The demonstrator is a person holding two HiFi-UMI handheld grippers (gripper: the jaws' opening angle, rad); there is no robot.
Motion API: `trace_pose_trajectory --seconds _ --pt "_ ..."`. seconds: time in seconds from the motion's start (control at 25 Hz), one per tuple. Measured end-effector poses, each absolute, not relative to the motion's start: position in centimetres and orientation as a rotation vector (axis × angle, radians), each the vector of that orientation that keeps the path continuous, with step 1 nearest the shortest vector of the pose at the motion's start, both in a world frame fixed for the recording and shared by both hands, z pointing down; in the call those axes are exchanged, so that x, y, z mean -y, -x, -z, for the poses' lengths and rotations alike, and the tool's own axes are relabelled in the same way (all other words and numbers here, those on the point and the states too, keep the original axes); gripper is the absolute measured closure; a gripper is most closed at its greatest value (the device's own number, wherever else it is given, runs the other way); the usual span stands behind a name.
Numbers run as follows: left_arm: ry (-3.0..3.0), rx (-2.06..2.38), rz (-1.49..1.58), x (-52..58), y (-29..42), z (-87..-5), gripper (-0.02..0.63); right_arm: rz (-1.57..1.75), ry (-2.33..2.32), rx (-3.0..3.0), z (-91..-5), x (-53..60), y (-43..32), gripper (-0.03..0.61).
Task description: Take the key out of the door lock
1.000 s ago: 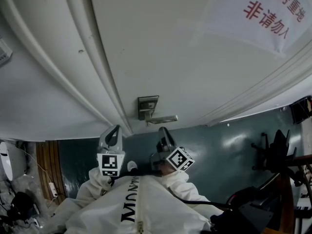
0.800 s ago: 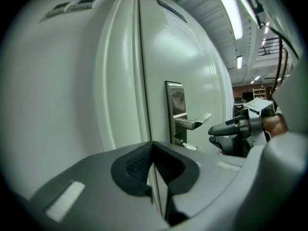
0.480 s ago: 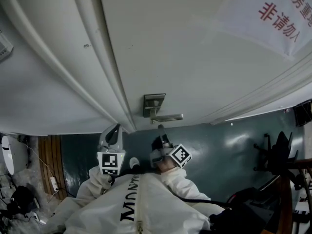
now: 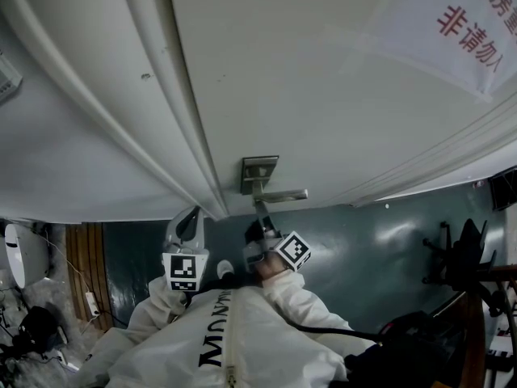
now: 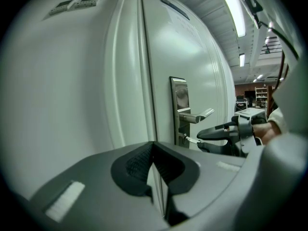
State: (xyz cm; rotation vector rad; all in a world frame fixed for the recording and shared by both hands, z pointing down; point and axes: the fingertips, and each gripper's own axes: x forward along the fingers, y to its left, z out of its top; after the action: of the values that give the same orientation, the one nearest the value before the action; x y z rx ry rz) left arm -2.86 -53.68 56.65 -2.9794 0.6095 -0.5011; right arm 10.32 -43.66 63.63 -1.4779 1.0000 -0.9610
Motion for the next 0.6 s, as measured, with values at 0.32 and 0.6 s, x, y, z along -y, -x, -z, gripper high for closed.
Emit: trace_pose_trajectory --seconds 0.32,0.6 --pt "2.977 -0.615 0.509 53.7 3.0 -56.7 0.614 0.96 1.466 -0.978 -64.1 44.7 -11.2 0.474" --pt "2.976 -0.627 0.51 53.7 3.1 -56.7 0.614 0.946 1.413 -0.989 -63.7 45.6 -11.4 0.483"
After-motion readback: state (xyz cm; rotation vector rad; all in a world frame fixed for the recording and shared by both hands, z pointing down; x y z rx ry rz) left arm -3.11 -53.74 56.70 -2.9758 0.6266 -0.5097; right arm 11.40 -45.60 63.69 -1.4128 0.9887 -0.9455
